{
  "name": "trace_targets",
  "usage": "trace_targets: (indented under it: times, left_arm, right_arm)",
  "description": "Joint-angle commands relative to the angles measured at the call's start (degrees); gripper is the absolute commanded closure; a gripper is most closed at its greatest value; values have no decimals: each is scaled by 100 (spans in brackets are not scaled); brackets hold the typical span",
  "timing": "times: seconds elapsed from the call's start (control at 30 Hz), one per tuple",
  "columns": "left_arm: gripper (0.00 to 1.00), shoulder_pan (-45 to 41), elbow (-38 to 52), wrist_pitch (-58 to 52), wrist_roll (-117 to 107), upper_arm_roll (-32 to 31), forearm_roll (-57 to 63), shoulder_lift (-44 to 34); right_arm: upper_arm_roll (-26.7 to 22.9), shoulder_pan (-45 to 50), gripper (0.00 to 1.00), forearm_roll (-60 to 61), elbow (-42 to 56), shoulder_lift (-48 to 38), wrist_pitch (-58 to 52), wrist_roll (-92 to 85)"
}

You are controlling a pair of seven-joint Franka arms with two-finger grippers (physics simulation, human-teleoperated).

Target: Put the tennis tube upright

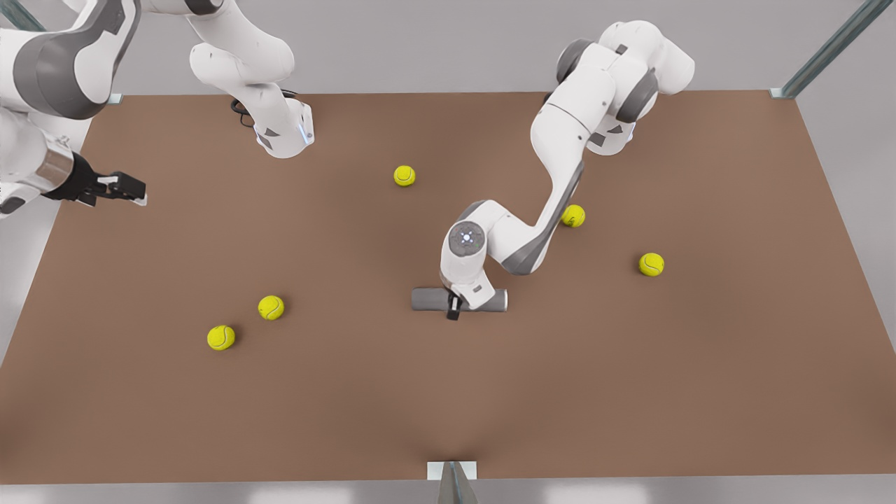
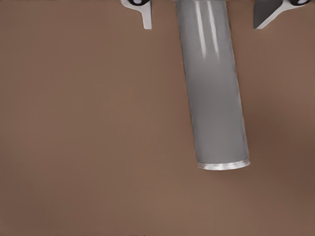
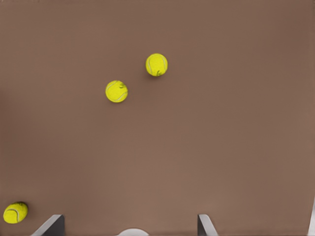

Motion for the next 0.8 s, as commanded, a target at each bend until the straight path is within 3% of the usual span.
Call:
trace_targets:
  times: [0.0, 0.3, 0.77]
  left_arm:
    - [0, 4, 3, 172, -2888, 0, 71, 26]
    - [0, -5, -375, 92, -1543, 0, 80, 78]
    - [0, -146, -340, 690, -1684, -9, 10, 351]
  right_arm:
    - [-5, 35, 0, -10, 5, 21, 41, 750]
    - [-13, 44, 0, -27, 67, 373, 6, 750]
    - [-13, 79, 0, -19, 67, 303, -11, 733]
